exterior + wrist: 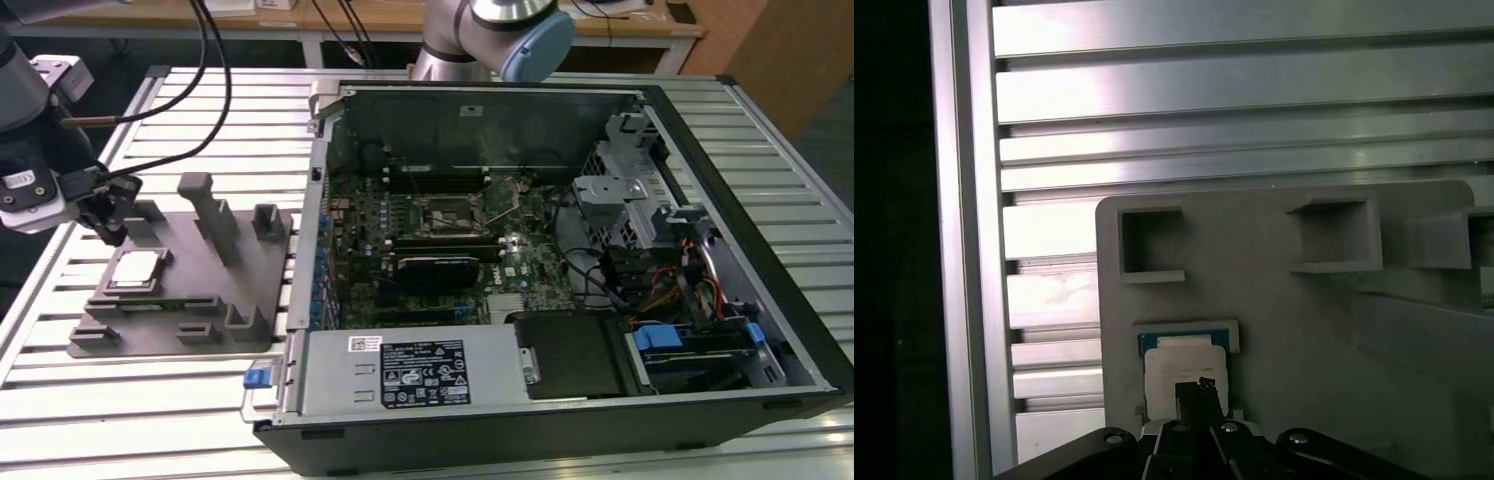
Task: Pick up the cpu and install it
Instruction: 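Pick up the cpu and move it towards the insertion slot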
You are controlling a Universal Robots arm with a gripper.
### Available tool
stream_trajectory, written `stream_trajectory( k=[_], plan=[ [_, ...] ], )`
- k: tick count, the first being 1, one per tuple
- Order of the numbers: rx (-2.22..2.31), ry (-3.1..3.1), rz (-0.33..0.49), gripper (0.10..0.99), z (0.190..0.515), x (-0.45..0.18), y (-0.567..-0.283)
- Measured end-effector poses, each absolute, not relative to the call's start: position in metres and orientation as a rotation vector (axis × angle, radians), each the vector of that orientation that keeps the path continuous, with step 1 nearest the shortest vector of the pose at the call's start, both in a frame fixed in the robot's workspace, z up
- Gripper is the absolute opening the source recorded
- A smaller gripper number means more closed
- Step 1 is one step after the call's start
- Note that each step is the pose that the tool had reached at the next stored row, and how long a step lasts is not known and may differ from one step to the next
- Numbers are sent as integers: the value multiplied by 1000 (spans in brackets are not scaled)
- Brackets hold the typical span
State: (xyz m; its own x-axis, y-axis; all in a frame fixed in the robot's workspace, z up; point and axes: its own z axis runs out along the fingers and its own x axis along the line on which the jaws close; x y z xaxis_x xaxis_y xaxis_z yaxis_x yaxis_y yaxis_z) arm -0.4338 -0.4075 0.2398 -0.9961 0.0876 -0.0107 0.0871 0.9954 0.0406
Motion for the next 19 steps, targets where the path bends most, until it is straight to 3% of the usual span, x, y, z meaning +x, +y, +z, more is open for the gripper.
stream_trajectory(
  k=[19],
  plan=[
    [137,3127,54,106,221,-433,-409]
  ],
)
